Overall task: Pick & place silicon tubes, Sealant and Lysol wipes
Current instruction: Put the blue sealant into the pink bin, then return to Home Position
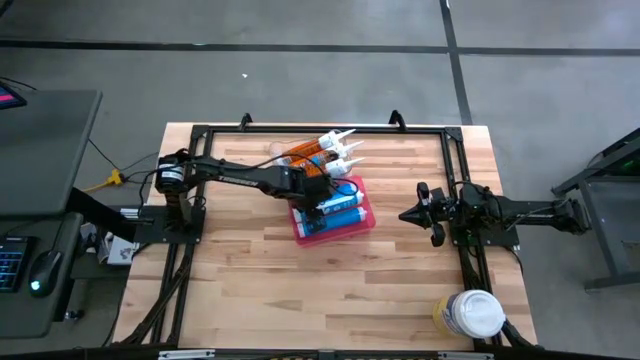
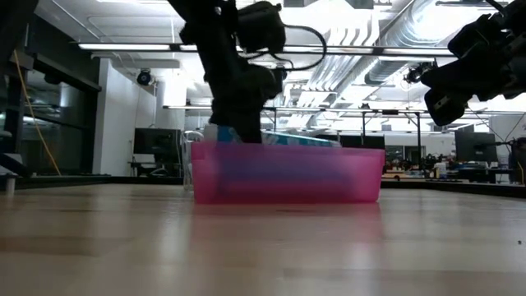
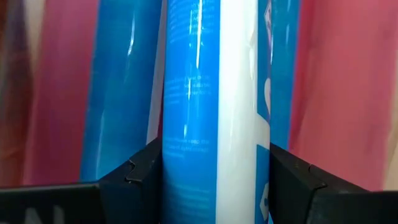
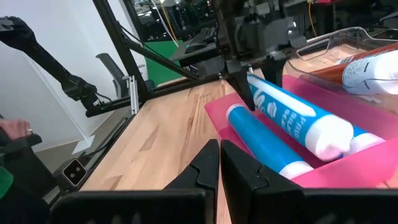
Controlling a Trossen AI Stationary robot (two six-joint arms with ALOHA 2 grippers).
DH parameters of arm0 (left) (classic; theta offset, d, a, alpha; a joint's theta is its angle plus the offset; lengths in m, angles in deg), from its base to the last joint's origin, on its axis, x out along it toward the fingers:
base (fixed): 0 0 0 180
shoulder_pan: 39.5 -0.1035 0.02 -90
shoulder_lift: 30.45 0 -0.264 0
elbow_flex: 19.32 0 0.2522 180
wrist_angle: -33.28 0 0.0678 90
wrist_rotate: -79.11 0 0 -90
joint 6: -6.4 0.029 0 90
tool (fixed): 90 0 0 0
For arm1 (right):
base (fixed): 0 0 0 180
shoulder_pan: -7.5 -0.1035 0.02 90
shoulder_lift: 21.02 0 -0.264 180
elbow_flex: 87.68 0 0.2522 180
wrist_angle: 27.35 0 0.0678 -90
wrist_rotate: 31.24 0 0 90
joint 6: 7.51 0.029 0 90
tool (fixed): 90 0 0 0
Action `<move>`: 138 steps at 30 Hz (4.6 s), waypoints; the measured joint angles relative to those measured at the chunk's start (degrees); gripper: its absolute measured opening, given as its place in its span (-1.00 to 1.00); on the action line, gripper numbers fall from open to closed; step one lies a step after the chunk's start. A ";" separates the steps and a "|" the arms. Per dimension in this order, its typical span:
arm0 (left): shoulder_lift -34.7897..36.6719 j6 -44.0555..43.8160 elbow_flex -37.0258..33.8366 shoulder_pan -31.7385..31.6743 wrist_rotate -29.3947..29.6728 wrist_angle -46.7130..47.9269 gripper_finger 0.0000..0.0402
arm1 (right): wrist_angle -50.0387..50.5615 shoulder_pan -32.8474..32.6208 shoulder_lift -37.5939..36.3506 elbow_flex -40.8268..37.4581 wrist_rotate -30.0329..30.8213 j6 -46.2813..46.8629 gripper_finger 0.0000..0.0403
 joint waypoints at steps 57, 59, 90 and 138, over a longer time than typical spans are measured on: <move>-2.28 4.87 6.86 0.55 0.78 -7.88 0.40 | 0.02 0.00 -0.02 0.00 0.00 0.00 -0.94; -2.14 4.90 6.91 0.97 -0.11 -10.77 0.31 | 0.03 0.00 -0.02 0.00 0.00 0.00 -0.94; 8.44 5.08 -13.32 5.05 -11.88 -55.12 -1.00 | -0.04 0.00 0.04 0.00 0.00 0.00 -0.94; 79.61 4.84 -74.07 4.96 -2.90 -68.58 -1.00 | 0.02 0.00 0.37 0.00 0.00 0.00 -0.94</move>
